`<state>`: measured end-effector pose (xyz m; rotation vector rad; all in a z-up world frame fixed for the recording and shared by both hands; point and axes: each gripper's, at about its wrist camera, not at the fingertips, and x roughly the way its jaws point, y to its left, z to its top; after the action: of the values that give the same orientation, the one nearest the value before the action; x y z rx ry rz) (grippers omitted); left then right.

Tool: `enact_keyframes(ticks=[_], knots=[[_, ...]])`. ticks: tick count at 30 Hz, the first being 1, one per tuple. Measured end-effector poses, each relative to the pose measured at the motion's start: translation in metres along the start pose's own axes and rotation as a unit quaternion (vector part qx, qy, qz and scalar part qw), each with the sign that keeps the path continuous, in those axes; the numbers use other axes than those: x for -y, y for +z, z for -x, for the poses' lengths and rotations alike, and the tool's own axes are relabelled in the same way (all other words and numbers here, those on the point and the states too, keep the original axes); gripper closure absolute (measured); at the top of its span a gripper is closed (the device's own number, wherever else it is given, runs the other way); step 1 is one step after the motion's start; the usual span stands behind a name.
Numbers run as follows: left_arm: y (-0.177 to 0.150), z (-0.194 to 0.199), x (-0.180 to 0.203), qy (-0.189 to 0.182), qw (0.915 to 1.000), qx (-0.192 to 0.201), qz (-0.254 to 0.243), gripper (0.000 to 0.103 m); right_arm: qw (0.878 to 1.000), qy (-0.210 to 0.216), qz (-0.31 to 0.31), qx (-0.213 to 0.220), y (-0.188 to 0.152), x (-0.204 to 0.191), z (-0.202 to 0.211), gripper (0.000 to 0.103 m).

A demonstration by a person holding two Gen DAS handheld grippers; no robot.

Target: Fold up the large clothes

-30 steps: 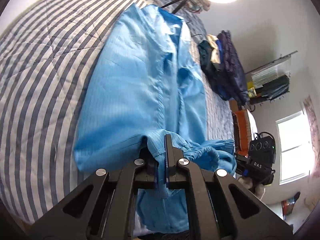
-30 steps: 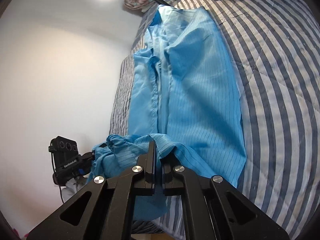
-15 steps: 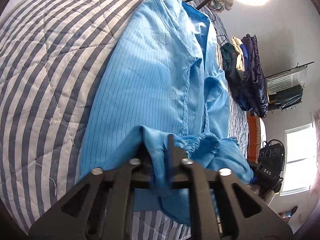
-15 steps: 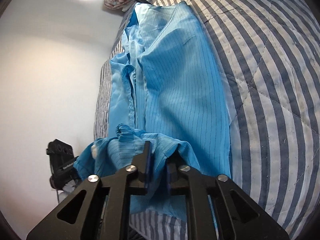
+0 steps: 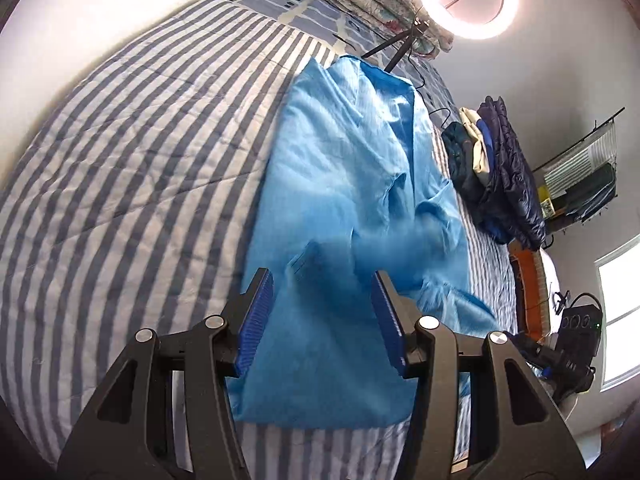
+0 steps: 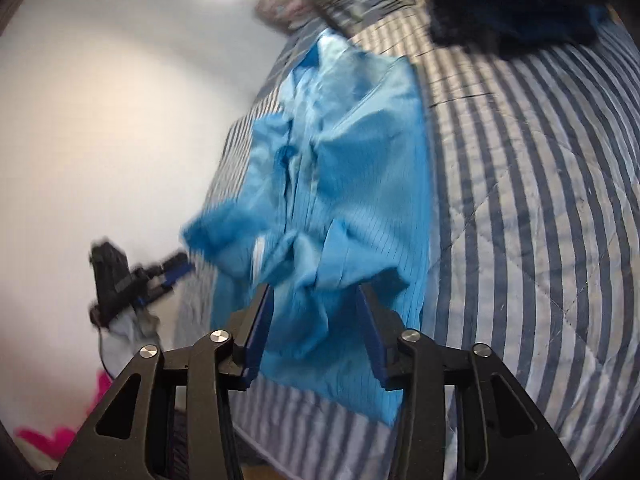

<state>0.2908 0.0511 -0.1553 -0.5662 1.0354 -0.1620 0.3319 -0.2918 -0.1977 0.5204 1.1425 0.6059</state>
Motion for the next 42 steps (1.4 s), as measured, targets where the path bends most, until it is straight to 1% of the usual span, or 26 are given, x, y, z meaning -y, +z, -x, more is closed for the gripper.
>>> enact_keyframes(ticks=[2,4,6,7,8,10,11,13,14,15,18,19,21,25,27,30,32,33,34,35,36,37,38,40,41,42], knots=[[-0.006,0.001,-0.002,0.005,0.9999,-0.005,-0.008,0.052,0.999,-0.017,0.032,-0.032,-0.008,-0.006,-0.012,0.073],[-0.010,-0.006,-0.001,0.001,0.9996,-0.022,-0.019,0.052,0.996,-0.025,0.062,-0.065,-0.013,-0.010,-0.030,0.077],[-0.013,-0.014,0.001,0.007,0.9991,-0.031,-0.026,0.052,0.991,-0.035,0.092,-0.088,-0.016,-0.017,-0.046,0.078],[-0.014,-0.018,0.003,0.010,0.9990,-0.035,-0.027,0.052,0.990,-0.042,0.102,-0.090,-0.016,-0.021,-0.051,0.078],[-0.015,-0.021,0.004,0.008,0.9988,-0.040,-0.025,0.052,0.989,-0.050,0.113,-0.085,-0.011,-0.025,-0.058,0.078],[-0.015,-0.026,0.008,0.007,0.9987,-0.044,-0.027,0.052,0.990,-0.041,0.112,-0.070,0.001,-0.031,-0.064,0.078],[-0.015,-0.027,0.010,0.009,0.9986,-0.042,-0.031,0.052,0.992,-0.036,0.107,-0.051,0.011,-0.033,-0.065,0.078],[-0.016,-0.029,0.014,0.018,0.9982,-0.038,-0.043,0.052,0.994,-0.046,0.098,-0.010,0.026,-0.034,-0.060,0.078],[-0.015,-0.030,0.014,0.022,0.9980,-0.038,-0.046,0.052,0.994,-0.059,0.084,0.021,0.037,-0.031,-0.055,0.078],[-0.015,-0.031,0.013,0.027,0.9978,-0.036,-0.048,0.052,0.995,-0.066,0.068,0.041,0.042,-0.026,-0.044,0.078],[-0.012,-0.033,0.009,0.040,0.9972,-0.028,-0.056,0.052,0.994,-0.075,0.018,0.078,0.054,-0.008,-0.026,0.077],[-0.010,-0.034,0.006,0.042,0.9971,-0.027,-0.058,0.052,0.994,-0.077,0.010,0.081,0.054,-0.005,-0.024,0.072],[-0.007,-0.035,0.000,0.037,0.9974,-0.030,-0.054,0.052,0.994,-0.075,0.004,0.075,0.050,0.002,-0.016,0.066],[-0.001,-0.046,-0.005,0.021,0.9969,-0.046,-0.060,0.050,0.996,-0.079,0.023,0.042,0.032,0.008,-0.015,0.066],[0.002,-0.053,-0.003,0.015,0.9962,-0.052,-0.068,0.050,0.996,-0.081,0.020,0.024,0.023,0.015,-0.018,0.066],[0.008,-0.065,-0.004,0.029,0.9954,-0.058,-0.070,0.050,0.997,-0.076,0.003,0.010,0.014,0.019,-0.024,0.066],[0.011,-0.071,-0.004,0.020,0.9955,-0.064,-0.067,0.050,0.997,-0.071,0.001,0.004,0.010,0.022,-0.024,0.066],[0.011,-0.073,-0.001,0.022,0.9948,-0.065,-0.075,0.050,0.997,-0.071,0.004,0.003,0.010,0.021,-0.024,0.066],[0.011,-0.074,0.002,0.024,0.9939,-0.064,-0.086,0.053,0.997,-0.072,0.006,0.002,0.011,0.021,-0.027,0.066],[0.011,-0.074,0.004,0.025,0.9934,-0.065,-0.092,0.066,0.997,-0.074,0.010,0.000,0.010,0.020,-0.028,0.066],[0.010,-0.075,0.004,0.022,0.9931,-0.068,-0.093,0.074,0.997,-0.076,0.012,-0.002,0.010,0.020,-0.029,0.066],[0.010,-0.076,0.004,0.014,0.9930,-0.075,-0.090,0.091,0.997,-0.079,0.011,-0.003,0.011,0.021,-0.032,0.066],[0.009,-0.077,0.004,0.009,0.9929,-0.079,-0.088,0.096,0.996,-0.083,0.011,-0.004,0.011,0.021,-0.033,0.066],[0.008,-0.075,0.005,0.015,0.9929,-0.073,-0.092,0.099,0.996,-0.084,0.013,-0.008,0.011,0.022,-0.036,0.066],[0.008,-0.073,0.004,0.017,0.9932,-0.071,-0.090,0.100,0.996,-0.089,0.015,-0.008,0.010,0.022,-0.037,0.069],[0.008,-0.072,0.004,0.018,0.9940,-0.068,-0.084,0.101,0.996,-0.092,0.019,-0.007,0.010,0.021,-0.038,0.086]])
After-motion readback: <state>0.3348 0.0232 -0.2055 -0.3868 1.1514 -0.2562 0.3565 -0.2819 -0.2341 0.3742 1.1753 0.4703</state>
